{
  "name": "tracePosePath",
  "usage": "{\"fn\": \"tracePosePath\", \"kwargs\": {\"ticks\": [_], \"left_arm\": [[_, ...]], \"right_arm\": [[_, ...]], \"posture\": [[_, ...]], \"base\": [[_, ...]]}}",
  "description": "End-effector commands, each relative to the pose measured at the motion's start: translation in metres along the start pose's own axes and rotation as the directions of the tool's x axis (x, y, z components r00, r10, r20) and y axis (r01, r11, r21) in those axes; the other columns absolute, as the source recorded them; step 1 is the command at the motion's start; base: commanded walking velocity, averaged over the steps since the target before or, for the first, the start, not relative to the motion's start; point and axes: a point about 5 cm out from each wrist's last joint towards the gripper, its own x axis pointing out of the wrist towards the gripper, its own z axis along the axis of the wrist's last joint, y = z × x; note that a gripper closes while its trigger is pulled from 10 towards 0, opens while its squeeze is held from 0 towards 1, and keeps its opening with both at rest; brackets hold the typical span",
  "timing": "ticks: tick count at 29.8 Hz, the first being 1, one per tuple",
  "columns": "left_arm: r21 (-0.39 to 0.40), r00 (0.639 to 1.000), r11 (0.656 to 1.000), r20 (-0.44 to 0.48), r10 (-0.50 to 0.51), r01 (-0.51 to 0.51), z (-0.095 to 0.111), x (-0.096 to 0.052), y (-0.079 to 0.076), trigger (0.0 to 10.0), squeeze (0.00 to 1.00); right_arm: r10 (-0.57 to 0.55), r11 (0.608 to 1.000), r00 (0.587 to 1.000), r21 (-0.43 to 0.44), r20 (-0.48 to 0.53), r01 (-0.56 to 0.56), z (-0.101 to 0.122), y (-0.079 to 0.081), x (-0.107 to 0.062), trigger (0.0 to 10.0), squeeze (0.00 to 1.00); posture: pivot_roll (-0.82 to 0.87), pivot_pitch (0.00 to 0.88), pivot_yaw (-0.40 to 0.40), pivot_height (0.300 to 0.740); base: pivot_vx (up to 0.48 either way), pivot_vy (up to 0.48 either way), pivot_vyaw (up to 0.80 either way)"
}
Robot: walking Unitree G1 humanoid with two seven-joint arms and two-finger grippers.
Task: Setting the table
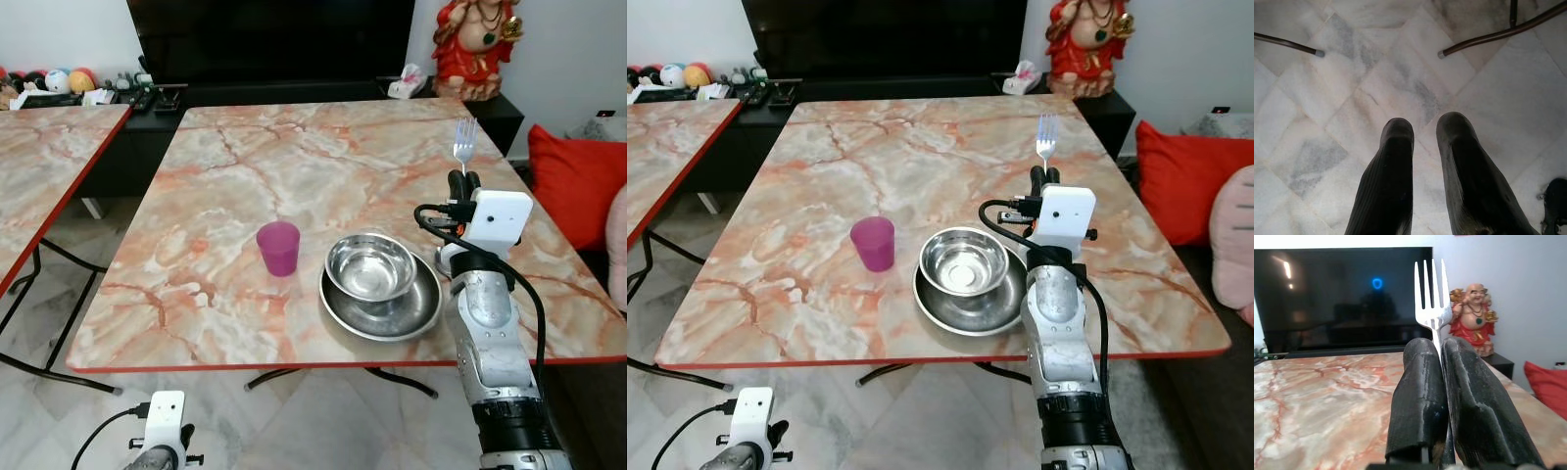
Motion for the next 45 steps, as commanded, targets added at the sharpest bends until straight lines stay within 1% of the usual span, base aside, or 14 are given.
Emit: {"fn": "tracePosePath", "kwargs": {"ticks": [1, 8, 14, 25, 28, 29, 30, 33, 35, 38, 39, 43, 44, 45], "left_arm": [[-0.003, 1.0, 1.0, -0.005, 0.004, -0.004, -0.001, 0.0, 0.002, 10.0, 0.0], [-0.002, 1.0, 1.0, -0.003, 0.003, -0.003, -0.001, 0.0, 0.001, 10.0, 0.0], [-0.001, 1.0, 1.0, -0.003, 0.002, -0.002, -0.001, 0.0, 0.001, 10.0, 0.0], [0.001, 1.0, 1.0, -0.003, 0.004, -0.004, -0.001, 0.0, 0.001, 10.0, 0.0], [0.002, 1.0, 1.0, -0.004, 0.004, -0.004, -0.001, 0.0, 0.002, 10.0, 0.0], [0.002, 1.0, 1.0, -0.004, 0.004, -0.004, -0.001, 0.0, 0.002, 10.0, 0.0], [0.003, 1.0, 1.0, -0.004, 0.004, -0.004, -0.001, 0.0, 0.002, 10.0, 0.0], [0.004, 1.0, 1.0, -0.005, 0.003, -0.003, -0.001, 0.0, 0.001, 10.0, 0.0], [0.003, 1.0, 1.0, -0.005, 0.001, -0.001, -0.001, 0.0, 0.001, 10.0, 0.0], [0.003, 1.0, 1.0, -0.004, 0.001, -0.001, 0.0, 0.0, 0.001, 10.0, 0.0], [0.003, 1.0, 1.0, -0.005, 0.001, -0.001, 0.0, 0.0, 0.002, 10.0, 0.0], [0.004, 1.0, 1.0, -0.004, 0.001, -0.001, 0.0, 0.0, 0.001, 10.0, 0.0], [0.003, 1.0, 1.0, -0.003, 0.0, 0.0, 0.0, 0.0, 0.001, 10.0, 0.0], [0.003, 1.0, 1.0, -0.003, 0.0, 0.0, 0.0, 0.0, 0.001, 10.0, 0.0]], "right_arm": [[0.002, 1.0, 0.999, 0.014, 0.032, -0.002, 0.008, 0.002, 0.003, 10.0, 0.0], [0.007, 1.0, 0.999, 0.024, 0.036, -0.008, 0.007, 0.005, 0.002, 10.0, 0.0], [0.006, 1.0, 0.999, 0.025, 0.038, -0.007, 0.008, 0.005, 0.001, 10.0, 0.0], [0.006, 1.0, 0.999, -0.009, 0.045, -0.005, 0.011, -0.004, 0.002, 10.0, 0.0], [-0.038, 0.996, 0.999, -0.078, 0.004, 0.038, 0.01, -0.027, 0.005, 10.0, 0.0], [-0.038, 0.996, 0.999, -0.078, 0.004, 0.038, 0.01, -0.027, 0.005, 10.0, 0.0], [-0.044, 0.992, 0.998, -0.123, -0.053, 0.037, 0.003, -0.038, 0.006, 10.0, 0.0], [-0.049, 0.988, 0.996, -0.151, -0.074, 0.037, 0.0, -0.047, 0.005, 10.0, 0.0], [-0.087, 0.976, 0.991, -0.207, -0.104, 0.064, -0.003, -0.066, 0.005, 10.0, 0.0], [-0.116, 0.972, 0.985, -0.221, -0.13, 0.085, -0.004, -0.076, 0.005, 10.0, 0.0], [-0.134, 0.969, 0.974, -0.228, -0.184, 0.091, -0.009, -0.084, 0.004, 10.0, 0.0], [-0.114, 0.965, 0.947, -0.258, -0.301, 0.034, -0.025, -0.09, -0.003, 10.0, 0.0], [-0.103, 0.97, 0.924, -0.245, -0.368, 0.011, -0.038, -0.09, -0.009, 10.0, 0.0], [-0.1, 0.971, 0.919, -0.24, -0.382, 0.006, -0.041, -0.09, -0.01, 10.0, 0.0]], "posture": [[0.03, 0.0, 0.031, 0.74], [0.03, 0.0, 0.032, 0.74], [0.03, 0.0, 0.032, 0.74], [0.03, 0.0, 0.034, 0.74], [0.02, 0.0, 0.038, 0.74], [0.02, 0.0, 0.038, 0.74], [0.01, 0.0, 0.039, 0.74], [0.01, 0.0, 0.039, 0.74], [0.02, 0.0, 0.039, 0.74], [0.01, 0.0, 0.04, 0.74], [0.01, 0.0, 0.04, 0.74], [0.01, 0.0, 0.041, 0.74], [0.01, 0.0, 0.041, 0.74], [0.01, 0.0, 0.041, 0.74]], "base": [[0.274, 0.0, 0.0], [0.273, 0.0, 0.0], [0.0, 0.0, 0.0], [0.0, 0.0, 0.0], [0.0, 0.0, 0.0], [0.0, 0.0, 0.0], [0.0, 0.0, 0.0], [0.0, 0.0, 0.0], [0.0, 0.0, 0.0], [0.0, 0.0, 0.0], [0.0, 0.0, 0.0], [0.0, 0.0, 0.0], [0.0, 0.0, 0.0], [0.0, 0.0, 0.0]]}}
